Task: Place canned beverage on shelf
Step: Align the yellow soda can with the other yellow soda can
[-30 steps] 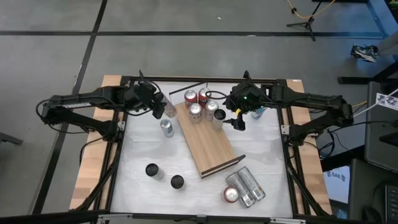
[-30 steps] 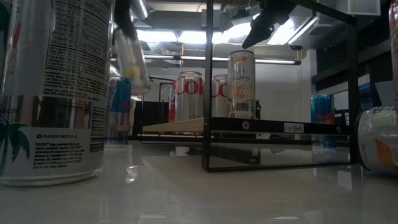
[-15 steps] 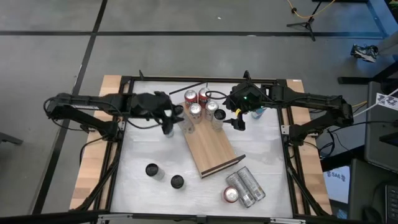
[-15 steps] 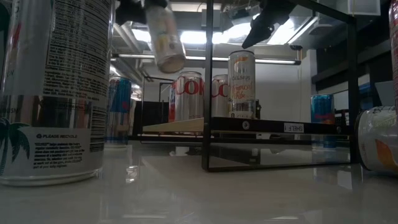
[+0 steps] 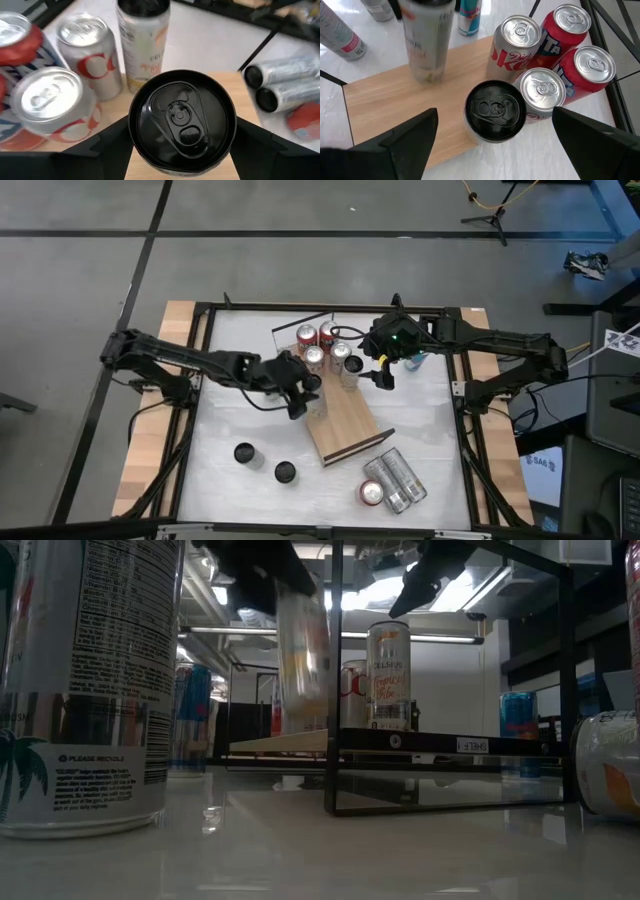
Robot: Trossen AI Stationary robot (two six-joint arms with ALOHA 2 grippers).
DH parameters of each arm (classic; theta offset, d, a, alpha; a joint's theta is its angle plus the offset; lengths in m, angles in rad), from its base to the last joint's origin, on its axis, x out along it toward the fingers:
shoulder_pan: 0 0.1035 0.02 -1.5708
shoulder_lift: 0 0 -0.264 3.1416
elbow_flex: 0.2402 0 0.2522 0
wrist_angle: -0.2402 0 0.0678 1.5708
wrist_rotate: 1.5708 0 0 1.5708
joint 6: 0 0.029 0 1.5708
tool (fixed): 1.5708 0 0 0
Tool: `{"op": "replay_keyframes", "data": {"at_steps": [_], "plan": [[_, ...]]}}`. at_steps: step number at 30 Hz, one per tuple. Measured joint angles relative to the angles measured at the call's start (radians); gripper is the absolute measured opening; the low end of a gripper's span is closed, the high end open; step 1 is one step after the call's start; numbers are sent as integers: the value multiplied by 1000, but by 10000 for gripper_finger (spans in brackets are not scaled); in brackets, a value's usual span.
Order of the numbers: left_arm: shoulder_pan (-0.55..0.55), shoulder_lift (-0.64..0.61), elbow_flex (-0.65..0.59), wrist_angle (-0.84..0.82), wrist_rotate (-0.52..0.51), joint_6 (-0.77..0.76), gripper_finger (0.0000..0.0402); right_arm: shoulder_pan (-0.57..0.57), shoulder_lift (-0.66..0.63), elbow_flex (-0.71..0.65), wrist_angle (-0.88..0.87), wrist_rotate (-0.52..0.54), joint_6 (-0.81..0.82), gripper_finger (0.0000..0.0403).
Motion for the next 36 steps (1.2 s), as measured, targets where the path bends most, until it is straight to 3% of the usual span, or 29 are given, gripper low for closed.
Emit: {"op": "replay_keyframes", "data": {"at_steps": [7, 16, 36], "plan": [[-24, 68, 0, 45, -2, 69, 270, 0, 0, 0, 0, 0, 0, 388], [-53, 68, 0, 41, -53, 96, 270, 0, 0, 0, 0, 0, 0, 388], [-53, 68, 0, 39, -61, 94, 270, 0, 0, 0, 0, 0, 0, 388]]}}
